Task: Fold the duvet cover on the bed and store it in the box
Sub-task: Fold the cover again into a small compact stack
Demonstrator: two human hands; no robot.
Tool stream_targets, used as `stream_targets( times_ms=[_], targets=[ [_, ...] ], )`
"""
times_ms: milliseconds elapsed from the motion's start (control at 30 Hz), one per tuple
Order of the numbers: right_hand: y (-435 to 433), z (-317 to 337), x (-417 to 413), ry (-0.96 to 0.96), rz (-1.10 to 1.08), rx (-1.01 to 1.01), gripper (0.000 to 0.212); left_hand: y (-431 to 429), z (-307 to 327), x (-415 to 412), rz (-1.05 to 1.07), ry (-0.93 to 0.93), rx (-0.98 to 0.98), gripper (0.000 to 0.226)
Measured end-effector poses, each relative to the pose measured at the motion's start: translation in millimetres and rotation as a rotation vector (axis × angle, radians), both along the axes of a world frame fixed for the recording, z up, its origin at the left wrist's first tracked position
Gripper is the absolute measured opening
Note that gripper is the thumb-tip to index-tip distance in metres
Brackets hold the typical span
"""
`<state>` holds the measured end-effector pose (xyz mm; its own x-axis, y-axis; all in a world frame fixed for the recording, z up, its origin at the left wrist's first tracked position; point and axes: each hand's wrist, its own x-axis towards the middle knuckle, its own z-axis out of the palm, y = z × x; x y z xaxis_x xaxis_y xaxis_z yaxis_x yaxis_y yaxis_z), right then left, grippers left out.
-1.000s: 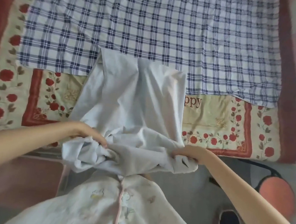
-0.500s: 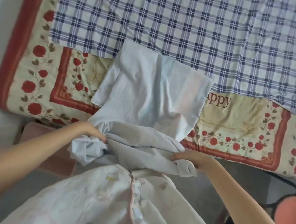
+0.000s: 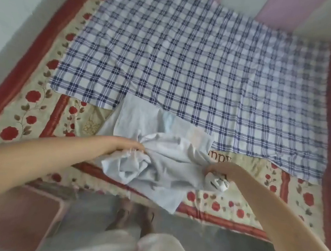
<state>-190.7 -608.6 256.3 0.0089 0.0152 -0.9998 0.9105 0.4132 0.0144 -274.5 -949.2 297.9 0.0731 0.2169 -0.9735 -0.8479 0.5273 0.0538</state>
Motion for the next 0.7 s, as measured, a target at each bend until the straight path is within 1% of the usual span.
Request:
stream_targets(
  times_ms=[33,67,100,167,233,267,300,333,367,400,433,467,533,567,633,700],
  targets=[
    [19,8,-36,0.181,-0.115,0.079,0.028,20,13,-28,0.005,0.271,-0.026,0.012],
    [34,31,-80,0.389,-0.231,0.176,0.03,41,31,-66,0.066,0.537,-0.055,0.012],
    [46,63,-130,0.614,-0.356,0.27,0.028,66,71,-109,0.116,0.765,-0.092,0.015],
    [57,159,-225,1.074,-0.54,0.47,0.02,110,171,-200,0.292,1.149,-0.088,0.022],
    [62,277,-301,1.507,-0.668,0.514,0.017,140,289,-275,0.442,1.515,-0.035,0.019],
    [66,342,-330,1.752,-0.679,0.528,0.022,153,356,-304,0.517,1.698,-0.014,0.024],
    [74,401,-349,2.035,-0.557,0.624,0.028,163,417,-318,0.621,1.849,-0.002,0.034],
    [87,472,-365,2.291,-0.341,0.775,0.032,175,483,-327,0.705,2.0,0.038,0.042],
    [95,511,-374,2.446,-0.136,0.923,0.033,177,514,-330,0.768,2.112,0.038,0.046],
    [102,580,-383,2.608,-0.048,1.059,0.032,177,569,-333,0.825,2.261,0.083,0.049],
    [109,627,-386,2.7,-0.01,1.136,0.03,176,599,-333,0.861,2.345,0.121,0.05],
    [114,668,-388,2.763,-0.017,1.203,0.028,172,625,-337,0.884,2.412,0.126,0.052],
    [123,726,-378,2.816,-0.097,1.216,0.029,165,664,-342,0.868,2.53,0.106,0.052],
    [125,740,-375,2.824,-0.096,1.194,0.033,163,671,-342,0.834,2.557,0.099,0.05],
    [130,749,-367,2.851,-0.095,1.069,0.037,163,678,-343,0.774,2.619,0.08,0.046],
    [128,737,-358,2.829,-0.137,0.941,0.03,166,672,-341,0.742,2.677,0.07,0.045]
  ],
)
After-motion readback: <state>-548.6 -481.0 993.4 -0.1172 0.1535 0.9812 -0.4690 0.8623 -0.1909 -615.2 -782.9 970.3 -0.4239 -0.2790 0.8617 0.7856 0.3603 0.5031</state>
